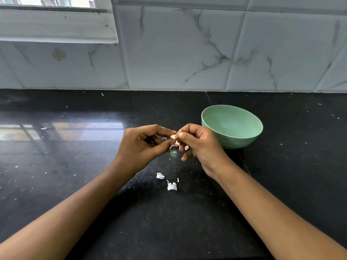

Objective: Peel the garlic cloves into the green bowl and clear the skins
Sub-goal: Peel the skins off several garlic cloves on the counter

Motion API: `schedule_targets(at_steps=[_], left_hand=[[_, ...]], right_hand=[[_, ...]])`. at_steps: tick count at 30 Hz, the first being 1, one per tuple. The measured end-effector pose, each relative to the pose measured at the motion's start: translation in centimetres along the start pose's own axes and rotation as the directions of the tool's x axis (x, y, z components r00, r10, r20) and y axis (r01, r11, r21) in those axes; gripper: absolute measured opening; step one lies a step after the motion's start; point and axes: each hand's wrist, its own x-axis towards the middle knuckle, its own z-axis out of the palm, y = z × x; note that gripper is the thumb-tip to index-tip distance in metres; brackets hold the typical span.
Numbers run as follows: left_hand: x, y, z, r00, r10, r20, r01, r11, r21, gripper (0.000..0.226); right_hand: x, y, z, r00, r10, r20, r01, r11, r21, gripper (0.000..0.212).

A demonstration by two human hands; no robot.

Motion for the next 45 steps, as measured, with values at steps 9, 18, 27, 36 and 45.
schedule_targets(at_steps=[9,18,27,36,45], left_hand=[[0.9,0.2,0.1,0.925,-0.379,0.004,0.354,0.860,-0.367,0.012],[1.5,-0.5,-0.7,0.803,-0.576,0.152,0.594,0.754,-0.280,0.019],[1.5,-0.6,-0.8,0.797,-0.584,0.155,0.604,0.773,-0.193,0.012],[1.4,-1.2,-0.7,0.821,-0.553,0.141,0.570,0.809,-0.145,0.011],[1.3,-0.8,-0.4,0.843,-0.496,0.207,0.529,0.834,-0.157,0.009]], right_hand=[[0.1,-0.4,-0.4,0.990,0.136,0.041,-0.136,0.990,-0.025,0.019],[-0.5,-1.5,-1.3,0.926,0.174,0.335,0.035,0.844,-0.535,0.010],[-0.1,-0.9,-1.6,0.931,0.108,0.347,0.069,0.886,-0.459,0.019],[-0.2,-0.6,-1.7,0.894,0.162,0.419,0.054,0.887,-0.459,0.010],[0.6,-0.2,-2.1,0.978,-0.202,0.042,0.198,0.860,-0.471,0.017]])
